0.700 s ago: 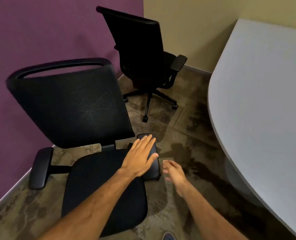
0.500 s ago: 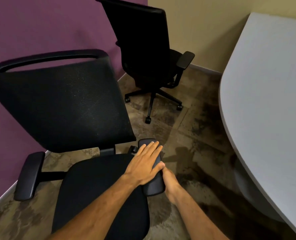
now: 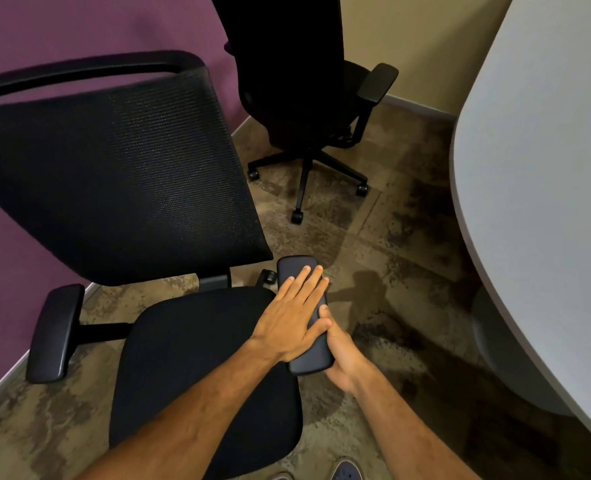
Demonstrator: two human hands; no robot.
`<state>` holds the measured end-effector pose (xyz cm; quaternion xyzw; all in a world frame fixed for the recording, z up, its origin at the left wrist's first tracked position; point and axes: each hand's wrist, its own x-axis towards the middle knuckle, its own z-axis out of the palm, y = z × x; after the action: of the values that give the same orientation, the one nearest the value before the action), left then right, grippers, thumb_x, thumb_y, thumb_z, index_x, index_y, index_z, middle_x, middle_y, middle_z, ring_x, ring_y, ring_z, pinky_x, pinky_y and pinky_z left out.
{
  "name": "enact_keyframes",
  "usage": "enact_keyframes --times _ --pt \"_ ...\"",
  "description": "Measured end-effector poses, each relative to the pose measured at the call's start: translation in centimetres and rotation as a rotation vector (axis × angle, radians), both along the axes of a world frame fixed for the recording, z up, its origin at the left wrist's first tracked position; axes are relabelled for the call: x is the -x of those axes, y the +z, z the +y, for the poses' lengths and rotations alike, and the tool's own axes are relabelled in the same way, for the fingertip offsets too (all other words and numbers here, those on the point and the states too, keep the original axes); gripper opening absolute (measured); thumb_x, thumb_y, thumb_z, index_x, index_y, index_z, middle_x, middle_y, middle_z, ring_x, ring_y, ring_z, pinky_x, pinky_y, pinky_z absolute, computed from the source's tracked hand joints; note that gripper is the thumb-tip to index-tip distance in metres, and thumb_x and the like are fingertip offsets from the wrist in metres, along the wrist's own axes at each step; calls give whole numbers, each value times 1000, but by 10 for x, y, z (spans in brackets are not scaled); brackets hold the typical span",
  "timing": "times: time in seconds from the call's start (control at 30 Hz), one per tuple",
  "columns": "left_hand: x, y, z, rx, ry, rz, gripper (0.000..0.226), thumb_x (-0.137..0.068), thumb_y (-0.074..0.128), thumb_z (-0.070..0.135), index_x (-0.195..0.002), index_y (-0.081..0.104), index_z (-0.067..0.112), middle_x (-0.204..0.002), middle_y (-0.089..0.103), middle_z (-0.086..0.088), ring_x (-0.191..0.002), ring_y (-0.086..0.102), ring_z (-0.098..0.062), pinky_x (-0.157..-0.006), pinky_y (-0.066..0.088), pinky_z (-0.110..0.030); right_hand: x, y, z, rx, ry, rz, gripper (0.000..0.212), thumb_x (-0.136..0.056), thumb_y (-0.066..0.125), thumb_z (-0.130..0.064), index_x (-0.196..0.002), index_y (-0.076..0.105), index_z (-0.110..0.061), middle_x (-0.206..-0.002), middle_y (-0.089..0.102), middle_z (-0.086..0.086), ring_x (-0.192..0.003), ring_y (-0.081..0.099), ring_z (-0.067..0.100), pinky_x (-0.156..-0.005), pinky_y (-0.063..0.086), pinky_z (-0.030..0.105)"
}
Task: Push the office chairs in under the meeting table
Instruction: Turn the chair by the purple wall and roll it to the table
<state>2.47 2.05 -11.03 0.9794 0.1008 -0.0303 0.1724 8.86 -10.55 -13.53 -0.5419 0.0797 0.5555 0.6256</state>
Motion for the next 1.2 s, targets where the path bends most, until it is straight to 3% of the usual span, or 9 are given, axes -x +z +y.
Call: enact_keyframes --times 0.13,0.4,0.6,0.73,0.87,0.97,1.07,1.2 --pt "0 -6 1 -17 -11 -37 78 -104 30 62 -162 10 14 -171 -2 -3 -155 -14 -16 -126 -1 -41 -5 -1 -4 -89 33 69 52 -94 57 -54 -138 58 -27 -135 67 8 -125 62 25 -95 55 39" --pt "-1 -30 3 -21 -16 -55 82 -103 28 68 -162 11 14 -171 0 -4 -156 -10 -18 -126 4 -44 -9 -18 -6 -155 44 130 48 -100 52 -50 -142 54 -27 -143 60 8 -134 55 25 -111 44 45" --pt "-3 -78 6 19 -18 -35 79 -103 27 66 -162 11 16 -171 -1 -1 -155 -11 -17 -126 8 -48 -7 -63 -3 -114 23 76 50 -97 54 -52 -142 54 -28 -140 64 2 -131 58 21 -98 53 35" --pt "-6 -103 11 49 -27 -123 76 -104 29 65 -162 15 19 -172 2 1 -156 -4 -19 -125 2 -43 -8 -89 2 -58 19 -73 47 -95 52 -55 -133 61 -29 -129 70 -3 -121 65 16 -95 56 32" --pt "-7 -98 10 -14 -26 -47 77 -105 28 64 -163 11 17 -171 -1 -1 -156 -10 -17 -125 -4 -38 -4 -82 8 45 -57 -247 34 -97 54 -41 -118 71 -21 -116 76 -1 -108 70 11 -87 56 25" --pt "-8 -84 19 19 -61 58 78 -104 30 64 -163 8 17 -171 -5 1 -154 -16 -13 -125 -7 -35 -7 -70 0 123 -72 -309 21 -98 60 -25 -103 74 -10 -102 77 10 -89 72 13 -71 55 22" --pt "-1 -55 41 0 -57 129 73 -105 35 55 -163 10 18 -170 2 -1 -155 -6 -14 -126 -4 -36 -11 -60 -22 226 -46 -291 17 -96 66 -22 -108 71 -11 -94 76 9 -74 68 20 -52 51 28" --pt "25 29 92 -76 19 52 65 -105 47 44 -160 26 15 -168 21 -6 -155 15 -21 -124 1 -36 9 -34 -55 404 -37 -226 21 -94 70 -26 -113 66 -19 -101 76 6 -74 66 19 -53 51 31"
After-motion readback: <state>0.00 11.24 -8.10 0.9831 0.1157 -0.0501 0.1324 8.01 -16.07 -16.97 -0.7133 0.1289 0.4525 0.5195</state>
